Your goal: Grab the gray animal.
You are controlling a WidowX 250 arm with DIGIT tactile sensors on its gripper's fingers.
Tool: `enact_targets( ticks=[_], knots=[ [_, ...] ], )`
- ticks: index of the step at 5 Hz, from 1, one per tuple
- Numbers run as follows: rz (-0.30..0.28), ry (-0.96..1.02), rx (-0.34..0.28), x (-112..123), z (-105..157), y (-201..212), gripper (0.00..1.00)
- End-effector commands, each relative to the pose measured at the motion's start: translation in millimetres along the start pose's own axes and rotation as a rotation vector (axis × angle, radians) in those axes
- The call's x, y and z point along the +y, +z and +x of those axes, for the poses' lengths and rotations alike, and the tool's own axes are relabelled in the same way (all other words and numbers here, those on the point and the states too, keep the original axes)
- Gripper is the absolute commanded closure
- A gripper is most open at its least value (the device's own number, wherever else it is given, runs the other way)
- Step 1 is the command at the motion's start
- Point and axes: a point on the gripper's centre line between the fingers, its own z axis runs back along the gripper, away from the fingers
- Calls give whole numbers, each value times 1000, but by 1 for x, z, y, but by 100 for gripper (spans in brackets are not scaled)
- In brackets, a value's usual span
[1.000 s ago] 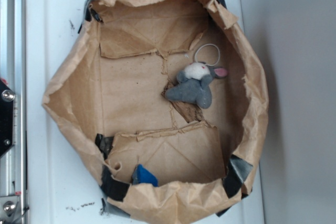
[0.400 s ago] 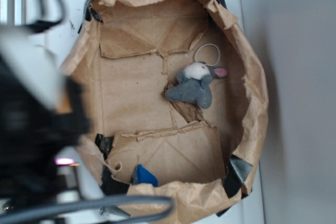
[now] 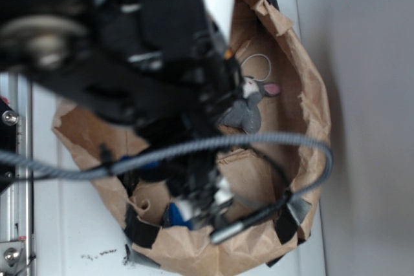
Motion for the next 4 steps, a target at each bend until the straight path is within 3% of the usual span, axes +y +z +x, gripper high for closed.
enact_targets(
  ticks=[1,3,4],
  knots=[
    [-25,17,-42,4,7,12,0],
    [-25,17,-42,4,7,12,0],
    [-19,15,-69,10,17,-12,0]
  ],
)
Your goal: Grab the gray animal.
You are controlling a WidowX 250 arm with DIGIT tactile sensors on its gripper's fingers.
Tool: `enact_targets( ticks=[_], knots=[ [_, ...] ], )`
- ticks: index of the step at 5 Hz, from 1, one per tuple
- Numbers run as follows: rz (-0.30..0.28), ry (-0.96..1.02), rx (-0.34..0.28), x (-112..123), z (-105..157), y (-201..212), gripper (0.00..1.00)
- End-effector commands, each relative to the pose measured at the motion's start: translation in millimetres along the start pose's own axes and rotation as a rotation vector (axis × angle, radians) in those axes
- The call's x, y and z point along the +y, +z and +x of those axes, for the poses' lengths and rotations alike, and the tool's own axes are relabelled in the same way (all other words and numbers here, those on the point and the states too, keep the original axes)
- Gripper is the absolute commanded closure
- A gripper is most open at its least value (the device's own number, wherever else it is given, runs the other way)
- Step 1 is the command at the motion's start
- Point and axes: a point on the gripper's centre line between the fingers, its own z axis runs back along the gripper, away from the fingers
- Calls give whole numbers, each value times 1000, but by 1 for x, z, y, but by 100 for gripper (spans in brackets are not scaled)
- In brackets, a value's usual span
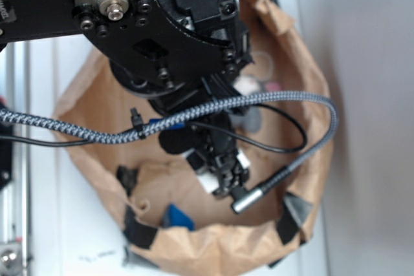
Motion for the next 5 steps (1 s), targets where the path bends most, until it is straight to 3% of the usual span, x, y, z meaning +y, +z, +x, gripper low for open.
enact_targets(
  ticks=[1,3,4,5],
  knots=[
    [-56,-16,-11,19,22,-29,0],
    [-12,15,-36,34,28,-44,0],
    [-15,36,-76,41,25,-48,0],
    [-67,111,-102,40,35,-56,0]
  ],
)
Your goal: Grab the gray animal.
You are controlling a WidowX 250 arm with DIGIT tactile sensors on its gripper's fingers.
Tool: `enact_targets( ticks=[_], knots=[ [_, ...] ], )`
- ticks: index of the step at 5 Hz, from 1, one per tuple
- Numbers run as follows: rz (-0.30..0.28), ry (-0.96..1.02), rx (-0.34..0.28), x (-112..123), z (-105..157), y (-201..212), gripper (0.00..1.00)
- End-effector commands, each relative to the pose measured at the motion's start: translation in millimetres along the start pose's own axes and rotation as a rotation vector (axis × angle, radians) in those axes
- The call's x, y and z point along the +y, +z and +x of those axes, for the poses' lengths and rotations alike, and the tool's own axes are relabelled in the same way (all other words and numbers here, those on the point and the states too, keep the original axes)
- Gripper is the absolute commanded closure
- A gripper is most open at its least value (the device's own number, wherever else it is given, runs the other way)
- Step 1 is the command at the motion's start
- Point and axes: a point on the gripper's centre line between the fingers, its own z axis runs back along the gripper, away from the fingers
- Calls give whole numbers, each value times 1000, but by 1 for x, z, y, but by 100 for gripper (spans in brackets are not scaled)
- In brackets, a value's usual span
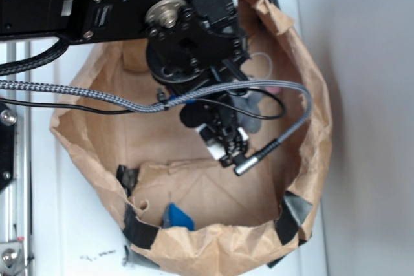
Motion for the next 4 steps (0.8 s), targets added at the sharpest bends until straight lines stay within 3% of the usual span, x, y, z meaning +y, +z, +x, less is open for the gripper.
enact_targets(
  ticks=[1,2,4],
  knots=[
    [-85,67,-118,-4,28,-7,0],
    [-32,68,-157,-7,30,-23,0],
    [84,62,-150,-21,33,-58,0]
  ],
)
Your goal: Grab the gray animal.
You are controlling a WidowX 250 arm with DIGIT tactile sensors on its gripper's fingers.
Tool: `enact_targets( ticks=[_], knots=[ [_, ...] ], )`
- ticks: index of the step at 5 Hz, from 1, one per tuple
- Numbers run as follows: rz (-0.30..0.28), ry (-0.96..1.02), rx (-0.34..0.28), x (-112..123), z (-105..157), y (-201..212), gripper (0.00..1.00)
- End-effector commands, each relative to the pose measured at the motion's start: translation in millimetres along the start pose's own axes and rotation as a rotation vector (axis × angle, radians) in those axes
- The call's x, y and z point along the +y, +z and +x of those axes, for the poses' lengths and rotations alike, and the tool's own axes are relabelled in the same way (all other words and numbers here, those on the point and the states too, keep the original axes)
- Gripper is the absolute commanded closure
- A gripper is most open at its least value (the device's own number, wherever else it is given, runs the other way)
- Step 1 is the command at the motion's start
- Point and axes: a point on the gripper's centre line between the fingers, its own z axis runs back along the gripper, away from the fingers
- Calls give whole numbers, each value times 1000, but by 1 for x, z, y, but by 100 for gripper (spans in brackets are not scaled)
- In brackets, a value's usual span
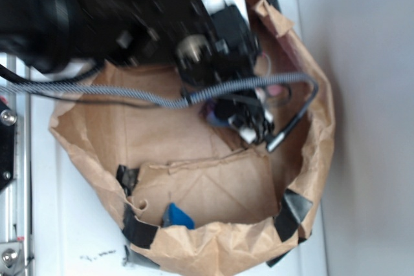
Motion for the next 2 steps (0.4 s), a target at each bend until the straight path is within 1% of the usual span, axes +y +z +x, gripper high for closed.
enact_targets(
  ticks=[1,2],
  knots=[
    [40,10,-53,-19,16,-5,0],
    [59,4,-50,-22,15,-9,0]
  ],
)
